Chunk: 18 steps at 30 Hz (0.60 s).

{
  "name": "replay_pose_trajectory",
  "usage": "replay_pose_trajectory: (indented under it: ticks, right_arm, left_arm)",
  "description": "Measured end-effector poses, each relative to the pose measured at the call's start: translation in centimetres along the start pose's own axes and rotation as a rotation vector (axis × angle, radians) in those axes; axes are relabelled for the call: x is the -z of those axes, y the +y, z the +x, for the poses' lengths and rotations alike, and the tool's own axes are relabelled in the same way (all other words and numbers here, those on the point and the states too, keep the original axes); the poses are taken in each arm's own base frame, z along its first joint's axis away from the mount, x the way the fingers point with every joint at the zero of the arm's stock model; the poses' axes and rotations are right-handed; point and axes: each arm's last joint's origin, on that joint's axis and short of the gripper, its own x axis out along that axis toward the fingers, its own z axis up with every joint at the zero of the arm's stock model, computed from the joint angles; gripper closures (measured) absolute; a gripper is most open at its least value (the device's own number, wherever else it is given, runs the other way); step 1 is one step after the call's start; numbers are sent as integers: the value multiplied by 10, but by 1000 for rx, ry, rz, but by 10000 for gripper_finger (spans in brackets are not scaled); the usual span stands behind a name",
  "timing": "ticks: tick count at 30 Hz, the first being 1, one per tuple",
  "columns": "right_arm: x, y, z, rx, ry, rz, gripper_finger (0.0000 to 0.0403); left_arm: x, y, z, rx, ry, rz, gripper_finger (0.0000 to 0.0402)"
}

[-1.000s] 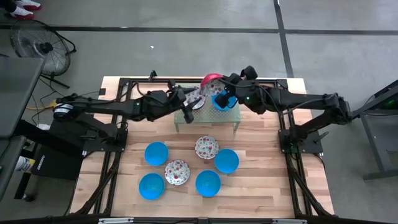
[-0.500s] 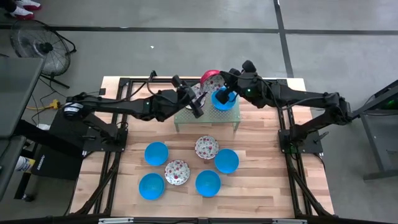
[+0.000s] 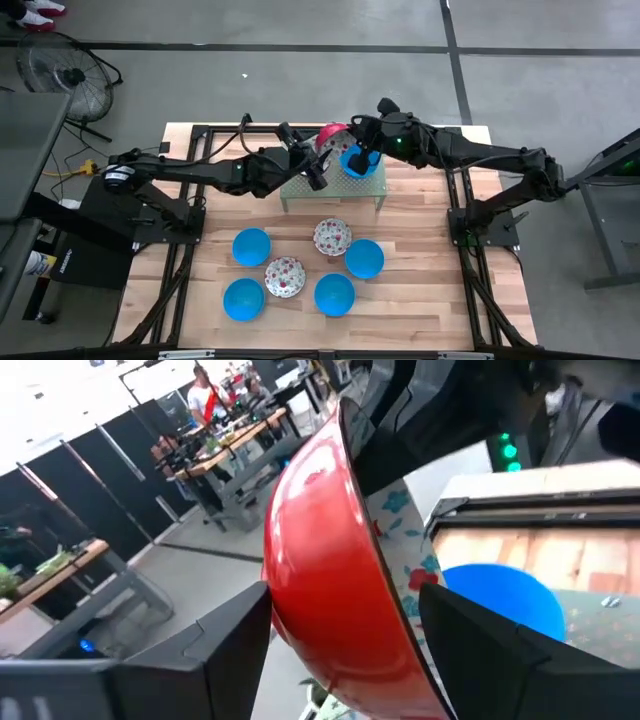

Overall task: Pick & Place Mini bowls
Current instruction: Stack the patterned red bowl on the patterned red bowl on the shelf

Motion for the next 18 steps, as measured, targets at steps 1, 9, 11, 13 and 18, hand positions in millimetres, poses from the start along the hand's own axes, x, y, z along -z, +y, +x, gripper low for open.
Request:
replay_pose_trajectory:
  ticks: [1, 9, 11, 13, 18]
  right_arm:
    - [0, 0, 0, -10, -1, -2, 402]
    - [0, 1, 1, -47, -7, -12, 401]
    - [0, 0, 1, -46, -12, -15, 400]
    - [0, 0, 1, -46, -12, -18, 396]
    - [0, 1, 1, -58, -15, -18, 381]
  left_arm:
    - [1, 1, 1, -3, 9, 1, 158]
    - [5, 6, 5, -46, 43, -38, 186]
    - [5, 7, 5, -77, 51, -44, 208]
    - [5, 8, 5, -99, 57, -50, 234]
    - [6, 10, 5, -169, 75, -59, 302]
